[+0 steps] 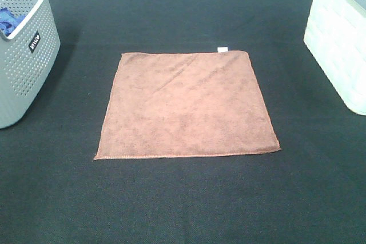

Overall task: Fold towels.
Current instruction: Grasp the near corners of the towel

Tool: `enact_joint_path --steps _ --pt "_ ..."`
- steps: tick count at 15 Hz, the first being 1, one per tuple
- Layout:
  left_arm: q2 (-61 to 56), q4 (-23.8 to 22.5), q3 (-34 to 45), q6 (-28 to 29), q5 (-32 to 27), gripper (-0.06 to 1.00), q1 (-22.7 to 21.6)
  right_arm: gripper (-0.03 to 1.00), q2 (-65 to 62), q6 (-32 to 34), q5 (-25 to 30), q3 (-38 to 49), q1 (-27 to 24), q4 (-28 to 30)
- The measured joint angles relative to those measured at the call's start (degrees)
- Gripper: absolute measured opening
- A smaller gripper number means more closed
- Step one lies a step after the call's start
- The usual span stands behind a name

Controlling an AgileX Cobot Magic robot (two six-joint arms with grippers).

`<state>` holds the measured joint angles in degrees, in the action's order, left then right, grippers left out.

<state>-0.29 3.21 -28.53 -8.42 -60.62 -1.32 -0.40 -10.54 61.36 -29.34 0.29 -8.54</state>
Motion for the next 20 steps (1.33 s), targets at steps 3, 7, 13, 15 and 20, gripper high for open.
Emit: enact_joint_path --steps 3,7,13,15,20 --pt "0.00 0.00 0.00 0.00 0.00 0.74 0.00 0.85 0.00 0.00 0.00 0.00 0.00 0.00" --pt "0.00 0.00 0.00 0.00 0.00 0.74 0.00 0.85 0.00 0.00 0.00 0.00 0.00 0.00" --pt "0.00 0.00 0.00 0.00 0.00 0.74 0.00 0.85 0.00 0.00 0.00 0.00 0.00 0.00" --pt "0.00 0.00 -0.11 0.00 0.00 0.74 0.00 0.85 0.69 0.00 -0.06 0.00 0.00 0.00" --pt "2.69 1.66 -1.09 1.49 11.17 0.74 0.00 0.79 12.72 0.00 -8.14 -3.15 0.00 -1.78"
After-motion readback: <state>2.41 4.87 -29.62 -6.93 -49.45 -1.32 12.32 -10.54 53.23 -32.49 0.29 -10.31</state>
